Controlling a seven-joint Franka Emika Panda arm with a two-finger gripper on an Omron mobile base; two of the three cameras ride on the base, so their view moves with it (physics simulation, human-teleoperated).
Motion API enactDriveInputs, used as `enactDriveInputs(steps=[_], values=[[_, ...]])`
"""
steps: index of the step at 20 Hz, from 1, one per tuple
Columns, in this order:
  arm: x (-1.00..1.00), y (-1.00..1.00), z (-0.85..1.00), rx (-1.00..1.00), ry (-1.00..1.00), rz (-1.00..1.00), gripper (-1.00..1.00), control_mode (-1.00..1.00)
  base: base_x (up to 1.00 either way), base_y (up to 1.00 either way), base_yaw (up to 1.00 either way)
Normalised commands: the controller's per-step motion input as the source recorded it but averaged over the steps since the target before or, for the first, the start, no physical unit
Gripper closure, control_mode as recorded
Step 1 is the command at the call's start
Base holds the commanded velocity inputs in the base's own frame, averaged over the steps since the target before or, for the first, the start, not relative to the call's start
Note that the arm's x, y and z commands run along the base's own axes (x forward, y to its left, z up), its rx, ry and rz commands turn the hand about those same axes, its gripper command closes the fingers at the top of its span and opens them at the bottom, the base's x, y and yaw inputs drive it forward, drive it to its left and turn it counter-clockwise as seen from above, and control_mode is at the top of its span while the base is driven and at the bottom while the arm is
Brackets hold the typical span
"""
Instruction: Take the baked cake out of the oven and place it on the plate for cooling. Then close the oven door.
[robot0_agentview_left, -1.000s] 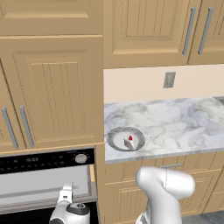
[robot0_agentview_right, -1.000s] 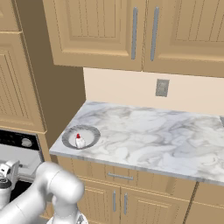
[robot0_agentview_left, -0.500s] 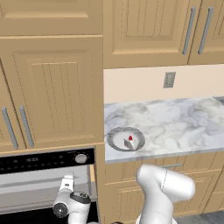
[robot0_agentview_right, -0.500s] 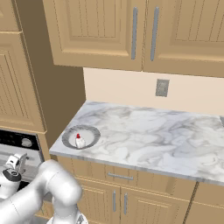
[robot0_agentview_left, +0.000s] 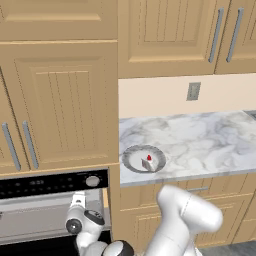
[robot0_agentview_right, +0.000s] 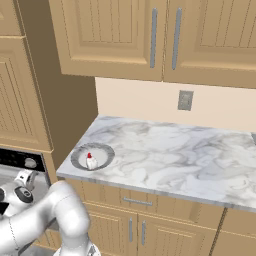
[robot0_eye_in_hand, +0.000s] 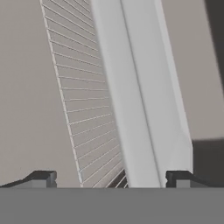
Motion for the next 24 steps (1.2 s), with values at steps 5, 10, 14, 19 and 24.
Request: enactDriveInputs(steps=[5, 10, 14, 19, 24], values=[[0.34, 0.03, 0.0, 0.03, 0.0, 0.05, -1.0, -1.0, 0.0, 0.0, 0.0], [0.09, 0.07, 0.0, 0.04, 0.0, 0.09, -1.0, -1.0, 0.0, 0.0, 0.0], [-0.28, 0.27, 0.0, 0.02, -0.01, 0.13, -1.0, -1.0, 0.0, 0.0, 0.0], [-0.49, 0.36, 0.09, 0.0, -0.07, 0.12, -1.0, -1.0, 0.0, 0.0, 0.0], [-0.54, 0.36, 0.28, 0.0, -0.15, 0.11, -1.0, -1.0, 0.0, 0.0, 0.0]])
